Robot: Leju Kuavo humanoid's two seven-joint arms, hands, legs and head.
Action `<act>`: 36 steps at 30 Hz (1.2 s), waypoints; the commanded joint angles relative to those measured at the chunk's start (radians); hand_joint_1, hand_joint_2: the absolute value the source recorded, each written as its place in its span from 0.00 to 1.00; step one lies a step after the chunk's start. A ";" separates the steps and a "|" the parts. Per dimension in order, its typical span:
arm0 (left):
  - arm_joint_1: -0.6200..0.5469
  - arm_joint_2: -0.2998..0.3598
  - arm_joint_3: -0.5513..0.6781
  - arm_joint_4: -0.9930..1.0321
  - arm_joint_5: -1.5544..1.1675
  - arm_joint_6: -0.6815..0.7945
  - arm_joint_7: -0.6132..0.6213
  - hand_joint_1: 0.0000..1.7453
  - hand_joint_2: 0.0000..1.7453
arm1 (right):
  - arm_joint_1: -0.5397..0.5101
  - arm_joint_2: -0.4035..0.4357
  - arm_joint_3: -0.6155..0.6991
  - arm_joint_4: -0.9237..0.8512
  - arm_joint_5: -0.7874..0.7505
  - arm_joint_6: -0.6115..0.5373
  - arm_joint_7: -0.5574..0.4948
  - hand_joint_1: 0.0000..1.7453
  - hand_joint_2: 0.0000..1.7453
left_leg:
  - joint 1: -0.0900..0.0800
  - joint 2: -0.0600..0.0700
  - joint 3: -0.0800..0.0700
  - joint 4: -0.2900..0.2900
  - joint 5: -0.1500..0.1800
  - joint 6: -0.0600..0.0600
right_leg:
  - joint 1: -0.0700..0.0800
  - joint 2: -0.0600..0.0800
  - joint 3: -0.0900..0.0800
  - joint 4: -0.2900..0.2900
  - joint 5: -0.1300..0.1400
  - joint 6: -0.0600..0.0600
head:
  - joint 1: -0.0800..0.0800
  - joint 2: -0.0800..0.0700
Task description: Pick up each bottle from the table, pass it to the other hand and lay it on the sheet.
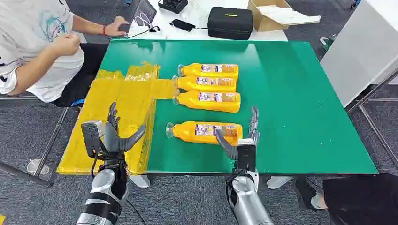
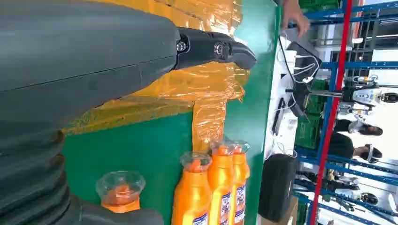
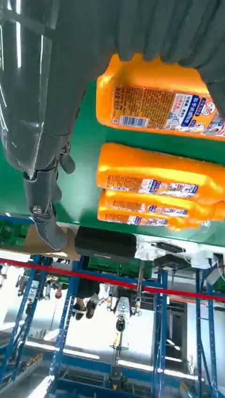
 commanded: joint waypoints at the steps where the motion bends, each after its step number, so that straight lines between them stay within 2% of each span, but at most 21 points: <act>1: -0.033 0.023 -0.011 0.052 0.003 -0.001 0.002 0.00 1.00 | -0.036 -0.007 -0.017 0.056 -0.004 -0.002 0.002 0.00 1.00 | 0.000 0.001 0.006 -0.001 -0.002 0.001 | 0.001 -0.001 0.006 -0.001 -0.002 -0.001 | 0.000 0.000; 3: -0.032 0.024 -0.010 0.052 0.003 -0.002 0.002 0.00 1.00 | -0.036 -0.007 -0.016 0.057 -0.003 -0.004 0.002 0.00 1.00 | 0.000 0.001 0.003 -0.001 -0.001 0.001 | 0.000 0.000 0.003 0.000 -0.001 -0.001 | 0.000 0.000; 5: -0.032 0.024 -0.010 0.052 0.003 -0.002 0.002 0.00 1.00 | -0.036 -0.007 -0.016 0.057 -0.003 -0.004 0.002 0.00 1.00 | 0.000 0.001 0.008 -0.001 -0.003 0.002 | 0.001 -0.001 0.008 -0.001 -0.002 -0.002 | 0.000 0.000; 9: -0.032 0.024 -0.010 0.052 0.003 -0.002 0.002 0.00 1.00 | -0.036 -0.007 -0.016 0.057 -0.003 -0.004 0.002 0.00 1.00 | 0.000 0.001 0.004 -0.001 -0.001 0.001 | 0.000 0.000 0.004 -0.001 -0.001 -0.001 | 0.000 0.000; 11: -0.032 0.024 -0.010 0.052 0.003 -0.002 0.002 0.00 1.00 | -0.036 -0.007 -0.016 0.057 -0.003 -0.004 0.002 0.00 1.00 | 0.000 0.002 0.007 -0.001 -0.002 0.001 | 0.000 0.000 0.007 -0.001 -0.002 -0.002 | 0.000 0.000; 12: -0.032 0.024 -0.010 0.052 0.003 -0.002 0.002 0.00 1.00 | -0.036 -0.007 -0.016 0.057 -0.003 -0.004 0.002 0.00 1.00 | 0.000 0.001 0.003 -0.001 -0.001 0.001 | 0.000 0.000 0.003 -0.001 -0.001 -0.001 | 0.000 0.000; 13: -0.032 0.024 -0.010 0.052 0.003 -0.002 0.002 0.00 1.00 | -0.036 -0.007 -0.016 0.057 -0.003 -0.004 0.002 0.00 1.00 | 0.000 0.002 0.010 -0.001 -0.004 0.002 | 0.001 -0.001 0.010 -0.001 -0.003 -0.002 | 0.000 0.000; 14: -0.032 0.024 -0.010 0.052 0.003 -0.002 0.002 0.00 1.00 | -0.036 -0.007 -0.016 0.057 -0.003 -0.004 0.002 0.00 1.00 | 0.000 0.001 0.004 -0.001 -0.001 0.001 | 0.000 0.000 0.004 -0.001 -0.001 -0.001 | 0.000 0.000; 20: -0.032 0.024 -0.010 0.052 0.003 -0.002 0.002 0.00 1.00 | -0.036 -0.007 -0.016 0.057 -0.003 -0.004 0.002 0.00 1.00 | 0.000 0.001 0.006 -0.001 -0.002 0.001 | 0.000 0.000 0.006 -0.001 -0.002 -0.001 | 0.000 0.000; 23: -0.032 0.027 -0.009 0.051 0.004 -0.007 0.002 0.00 1.00 | -0.063 -0.017 -0.017 0.120 0.016 0.004 0.002 0.00 1.00 | 0.000 0.002 0.006 -0.001 -0.002 0.001 | 0.000 0.000 0.006 -0.001 -0.002 -0.001 | 0.000 0.000; 26: -0.040 0.030 -0.002 0.066 0.004 -0.004 0.001 0.00 1.00 | -0.140 -0.034 0.000 0.200 0.073 0.031 0.057 0.00 1.00 | 0.000 0.003 0.005 -0.001 -0.001 0.001 | 0.000 0.001 0.005 -0.001 -0.001 -0.001 | 0.000 0.000; 29: -0.052 0.031 0.000 0.085 -0.001 -0.001 -0.008 0.00 1.00 | -0.206 -0.049 0.030 0.232 0.147 0.066 0.153 0.00 1.00 | -0.001 0.003 0.004 0.000 -0.001 0.001 | 0.000 0.002 0.003 -0.001 0.000 -0.001 | 0.000 0.000; 31: -0.060 0.035 0.002 0.096 -0.001 -0.002 -0.009 0.00 1.00 | -0.268 -0.078 0.087 0.297 0.236 0.103 0.262 0.00 1.00 | 0.000 0.002 0.002 0.000 0.000 0.001 | 0.000 0.001 0.002 -0.001 0.000 -0.001 | 0.000 0.000; 32: -0.063 0.036 0.005 0.101 -0.001 -0.003 -0.010 0.00 1.00 | -0.287 -0.080 0.088 0.310 0.249 0.114 0.277 0.00 1.00 | 0.000 0.004 0.008 0.000 -0.002 0.002 | 0.000 0.002 0.007 -0.001 -0.001 -0.002 | 0.000 0.000; 33: -0.068 0.038 0.007 0.106 -0.001 -0.005 -0.010 0.00 1.00 | -0.330 -0.094 0.123 0.354 0.290 0.157 0.336 0.00 1.00 | 0.000 0.002 0.003 0.000 0.000 0.001 | 0.000 0.001 0.002 0.000 0.000 -0.001 | 0.000 0.000; 34: -0.072 0.039 0.010 0.111 -0.001 -0.008 -0.010 0.00 1.00 | -0.359 -0.099 0.139 0.377 0.311 0.182 0.370 0.00 1.00 | 0.000 0.003 0.005 0.000 -0.001 0.001 | 0.000 0.002 0.005 0.000 0.000 -0.001 | 0.000 0.000; 36: -0.077 0.039 0.015 0.116 -0.002 -0.011 -0.010 0.00 1.00 | -0.387 -0.100 0.146 0.403 0.334 0.211 0.395 0.00 1.00 | -0.001 0.003 0.003 0.000 0.000 0.001 | 0.000 0.001 0.003 0.000 0.000 -0.001 | 0.000 0.000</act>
